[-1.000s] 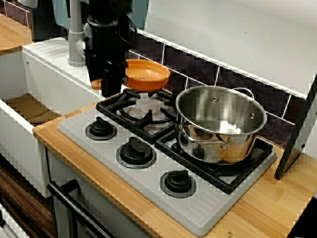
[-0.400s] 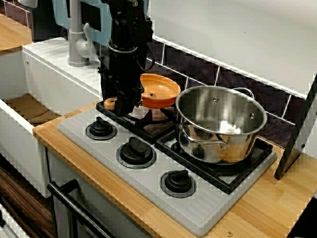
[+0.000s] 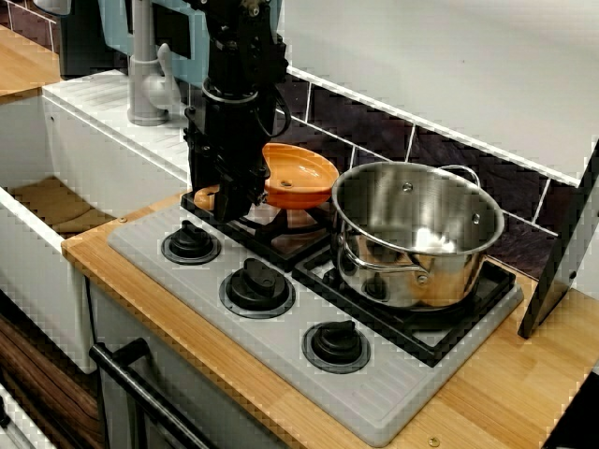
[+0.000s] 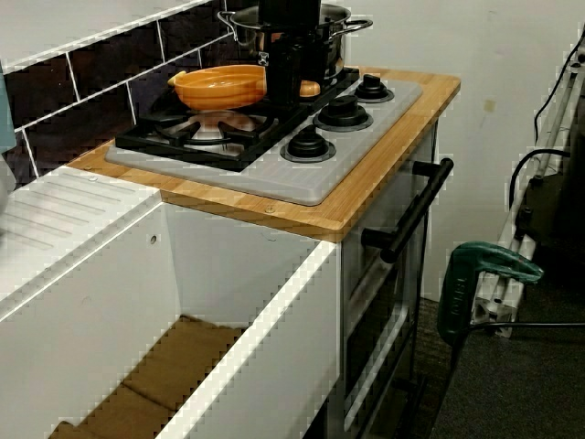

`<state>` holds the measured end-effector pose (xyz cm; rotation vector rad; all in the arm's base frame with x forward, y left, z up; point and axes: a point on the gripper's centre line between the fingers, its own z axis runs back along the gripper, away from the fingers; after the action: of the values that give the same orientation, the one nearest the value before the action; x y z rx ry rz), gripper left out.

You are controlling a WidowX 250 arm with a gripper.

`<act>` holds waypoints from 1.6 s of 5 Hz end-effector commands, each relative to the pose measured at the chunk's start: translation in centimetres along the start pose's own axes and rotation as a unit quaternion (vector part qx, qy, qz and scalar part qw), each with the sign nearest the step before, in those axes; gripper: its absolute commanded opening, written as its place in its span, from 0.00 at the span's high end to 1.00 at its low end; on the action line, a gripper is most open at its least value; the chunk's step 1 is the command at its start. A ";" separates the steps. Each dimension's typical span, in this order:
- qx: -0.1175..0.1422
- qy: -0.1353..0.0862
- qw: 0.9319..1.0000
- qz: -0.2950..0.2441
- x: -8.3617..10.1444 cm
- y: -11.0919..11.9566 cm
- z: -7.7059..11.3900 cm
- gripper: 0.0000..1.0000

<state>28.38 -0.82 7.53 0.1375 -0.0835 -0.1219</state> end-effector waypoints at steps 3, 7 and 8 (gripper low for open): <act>0.016 -0.009 1.000 0.001 -0.3 0.7 0.7 0.00; -0.015 -0.025 1.000 0.004 0.2 1.6 4.7 0.00; -0.017 -0.041 0.999 0.014 0.7 1.8 5.5 0.00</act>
<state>28.30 0.11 11.02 0.0953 -0.0970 -0.1040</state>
